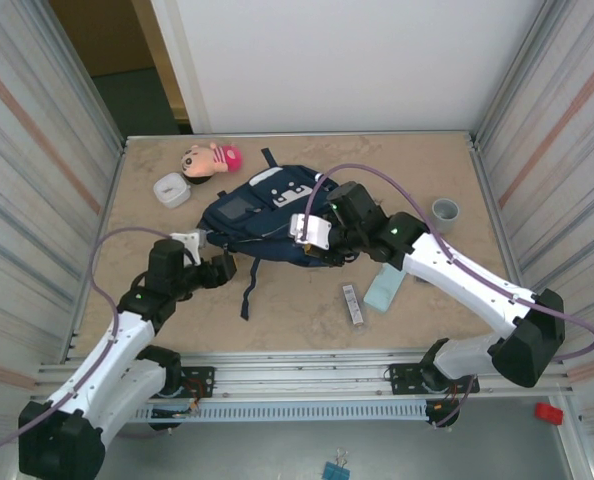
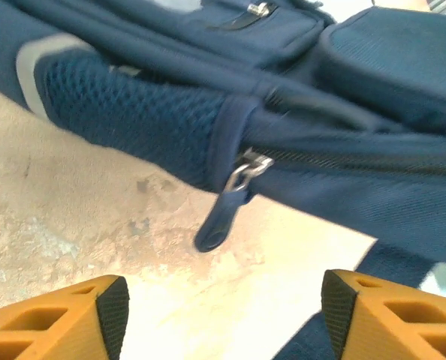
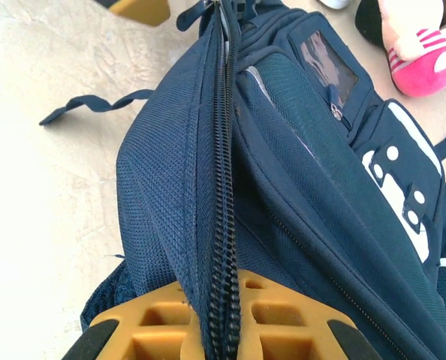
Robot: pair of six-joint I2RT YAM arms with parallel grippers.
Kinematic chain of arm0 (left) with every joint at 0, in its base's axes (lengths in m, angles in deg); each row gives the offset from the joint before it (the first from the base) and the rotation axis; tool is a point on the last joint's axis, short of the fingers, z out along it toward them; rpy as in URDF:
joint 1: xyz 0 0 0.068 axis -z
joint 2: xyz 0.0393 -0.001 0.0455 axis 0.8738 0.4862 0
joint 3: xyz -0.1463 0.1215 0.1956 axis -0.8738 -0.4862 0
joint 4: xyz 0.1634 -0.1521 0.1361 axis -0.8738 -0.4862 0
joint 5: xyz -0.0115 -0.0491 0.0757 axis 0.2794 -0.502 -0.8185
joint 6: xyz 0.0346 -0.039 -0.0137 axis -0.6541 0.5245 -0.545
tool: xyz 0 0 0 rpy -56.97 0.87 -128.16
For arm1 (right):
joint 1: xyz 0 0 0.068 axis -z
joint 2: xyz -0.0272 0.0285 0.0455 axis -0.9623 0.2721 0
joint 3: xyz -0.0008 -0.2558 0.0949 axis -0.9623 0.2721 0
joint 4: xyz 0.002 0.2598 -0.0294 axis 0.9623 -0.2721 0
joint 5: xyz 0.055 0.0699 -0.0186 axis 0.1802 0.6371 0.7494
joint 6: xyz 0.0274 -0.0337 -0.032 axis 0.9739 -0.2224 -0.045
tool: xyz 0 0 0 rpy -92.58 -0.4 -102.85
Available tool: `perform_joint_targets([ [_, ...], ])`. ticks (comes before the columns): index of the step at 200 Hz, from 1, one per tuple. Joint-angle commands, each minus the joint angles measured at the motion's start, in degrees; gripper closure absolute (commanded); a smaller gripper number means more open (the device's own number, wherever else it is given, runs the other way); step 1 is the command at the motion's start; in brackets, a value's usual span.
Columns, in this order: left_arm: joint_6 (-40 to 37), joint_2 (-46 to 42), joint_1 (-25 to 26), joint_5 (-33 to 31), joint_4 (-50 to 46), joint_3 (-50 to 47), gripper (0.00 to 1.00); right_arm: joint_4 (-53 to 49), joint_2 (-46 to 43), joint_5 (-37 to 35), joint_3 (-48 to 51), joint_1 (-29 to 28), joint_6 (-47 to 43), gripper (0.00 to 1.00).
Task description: Pack the student bag
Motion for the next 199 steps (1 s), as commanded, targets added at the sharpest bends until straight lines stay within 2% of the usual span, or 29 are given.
perform_joint_targets([
  [1, -3.9, -0.1, -0.5, 0.5, 10.2, -2.8, 0.34, 3.4, -1.1, 2.2, -4.9, 1.3, -0.8, 1.00],
  [46, -11.4, 2.3, -0.6, -0.2, 22.4, -7.5, 0.42, 3.1, -0.7, 3.3, -5.4, 1.8, -0.8, 1.00],
  [89, -13.8, 6.8, -0.5, 1.6, 31.1, -8.1, 0.46, 2.8, -1.1, 4.3, -4.9, 1.8, -0.4, 1.00],
  [124, -14.3, 10.1, -0.6, 3.4, 33.8, -7.2, 0.67, 2.5, -1.0, 3.7, -4.5, 1.8, -0.7, 1.00],
  [162, -14.9, 9.8, -0.5, 8.8, 31.4, -5.5, 1.00, 3.2, -1.1, 2.2, -3.7, 1.8, 0.0, 1.00],
  [199, -14.3, 6.0, -0.4, 16.1, 27.9, -3.9, 1.00, 6.3, -1.0, -0.8, -1.7, 1.7, 2.9, 1.00],
])
